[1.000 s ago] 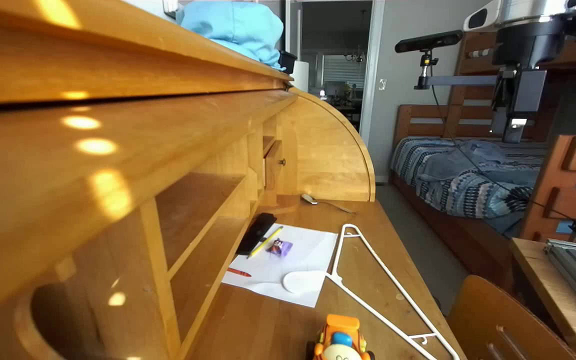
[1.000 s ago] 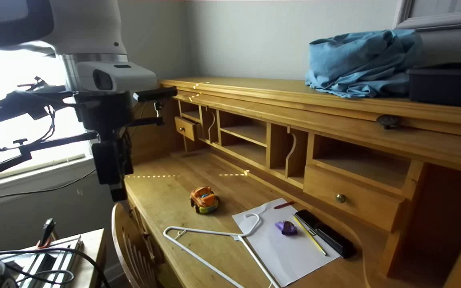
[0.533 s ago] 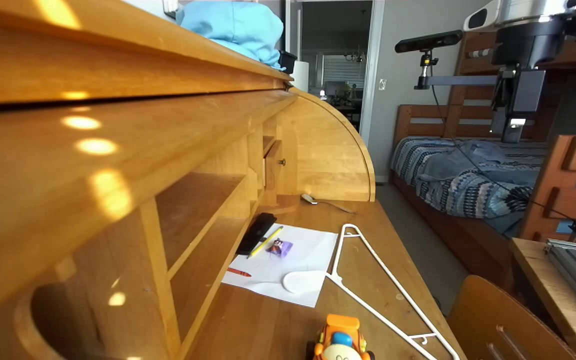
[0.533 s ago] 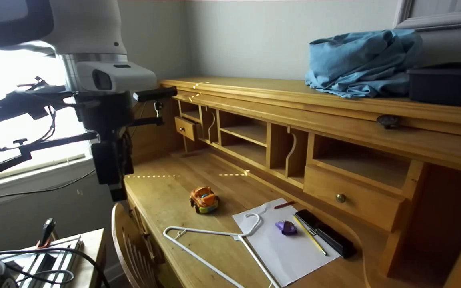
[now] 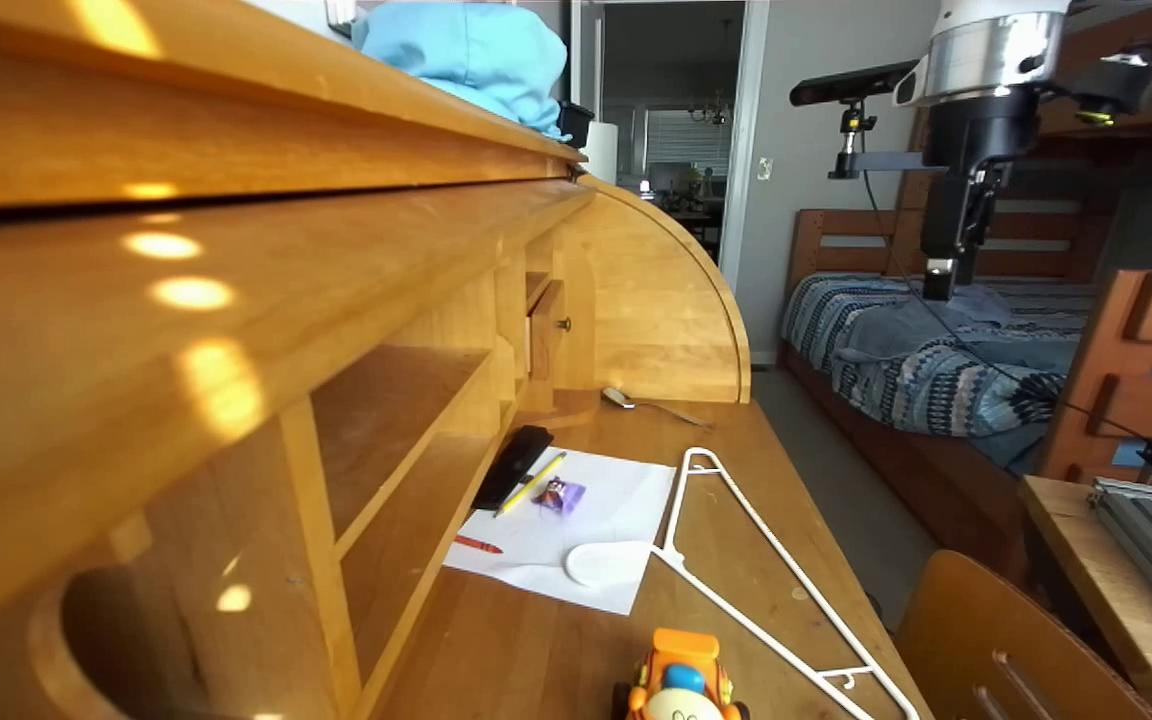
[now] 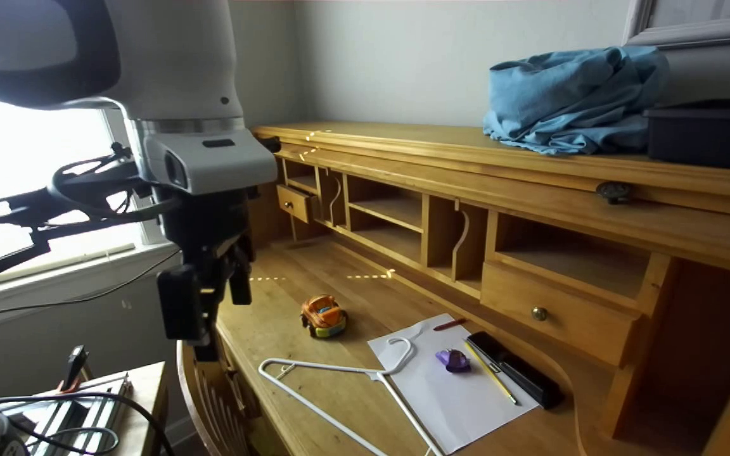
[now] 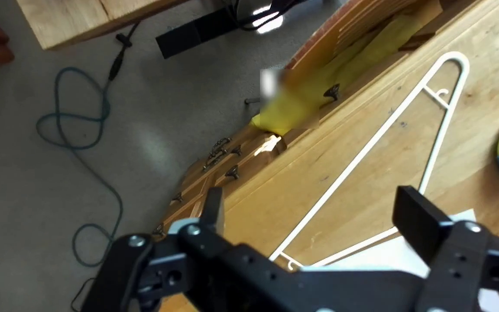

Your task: Pick up and hang the clothing hanger on the desk

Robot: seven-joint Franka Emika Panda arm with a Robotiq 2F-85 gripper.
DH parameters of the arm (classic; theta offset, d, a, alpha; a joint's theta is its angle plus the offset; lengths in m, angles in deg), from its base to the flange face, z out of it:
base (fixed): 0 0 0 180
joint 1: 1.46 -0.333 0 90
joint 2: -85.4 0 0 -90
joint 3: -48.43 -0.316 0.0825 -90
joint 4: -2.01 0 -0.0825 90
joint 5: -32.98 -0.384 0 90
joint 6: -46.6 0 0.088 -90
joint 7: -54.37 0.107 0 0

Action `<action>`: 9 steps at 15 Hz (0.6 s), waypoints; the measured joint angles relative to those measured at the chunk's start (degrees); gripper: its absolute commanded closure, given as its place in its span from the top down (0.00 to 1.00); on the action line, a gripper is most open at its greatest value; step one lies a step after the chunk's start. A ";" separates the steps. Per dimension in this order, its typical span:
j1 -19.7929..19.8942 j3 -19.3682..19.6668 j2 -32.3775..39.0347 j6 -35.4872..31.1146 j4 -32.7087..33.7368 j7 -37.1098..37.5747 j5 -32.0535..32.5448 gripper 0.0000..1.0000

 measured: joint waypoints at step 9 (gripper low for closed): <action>0.58 3.17 11.76 -15.57 3.01 0.37 -3.45 1.00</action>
